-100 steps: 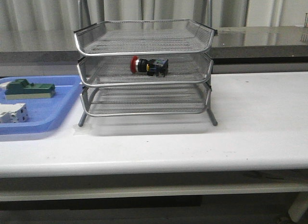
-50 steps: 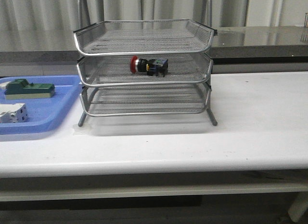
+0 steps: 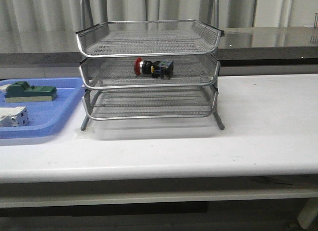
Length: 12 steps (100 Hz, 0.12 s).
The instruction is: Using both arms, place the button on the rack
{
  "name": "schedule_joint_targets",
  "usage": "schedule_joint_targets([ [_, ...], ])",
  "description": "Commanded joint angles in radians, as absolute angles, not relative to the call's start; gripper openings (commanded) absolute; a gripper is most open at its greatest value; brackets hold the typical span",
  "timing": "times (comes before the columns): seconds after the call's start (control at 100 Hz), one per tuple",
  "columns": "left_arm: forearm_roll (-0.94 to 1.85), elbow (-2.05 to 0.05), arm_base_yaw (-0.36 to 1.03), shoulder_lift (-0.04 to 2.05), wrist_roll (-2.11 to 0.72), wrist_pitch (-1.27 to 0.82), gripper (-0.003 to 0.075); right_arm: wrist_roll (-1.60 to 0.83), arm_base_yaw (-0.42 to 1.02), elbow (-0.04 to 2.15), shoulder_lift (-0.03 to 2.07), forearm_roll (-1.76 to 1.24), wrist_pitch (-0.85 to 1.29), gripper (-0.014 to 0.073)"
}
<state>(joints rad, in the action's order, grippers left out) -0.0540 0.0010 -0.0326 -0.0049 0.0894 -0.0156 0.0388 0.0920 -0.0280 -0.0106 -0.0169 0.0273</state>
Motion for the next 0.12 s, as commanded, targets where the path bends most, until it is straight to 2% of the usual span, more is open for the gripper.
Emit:
schedule_joint_targets([
  [0.0,-0.053,0.048,-0.036,-0.039,0.099,0.067,0.0004,0.036,0.086,-0.012,-0.03,-0.006,-0.061,-0.006],
  [0.11,-0.053,0.048,-0.036,-0.039,0.099,0.067,0.0004,0.036,0.086,-0.012,-0.03,-0.006,-0.061,-0.006],
])
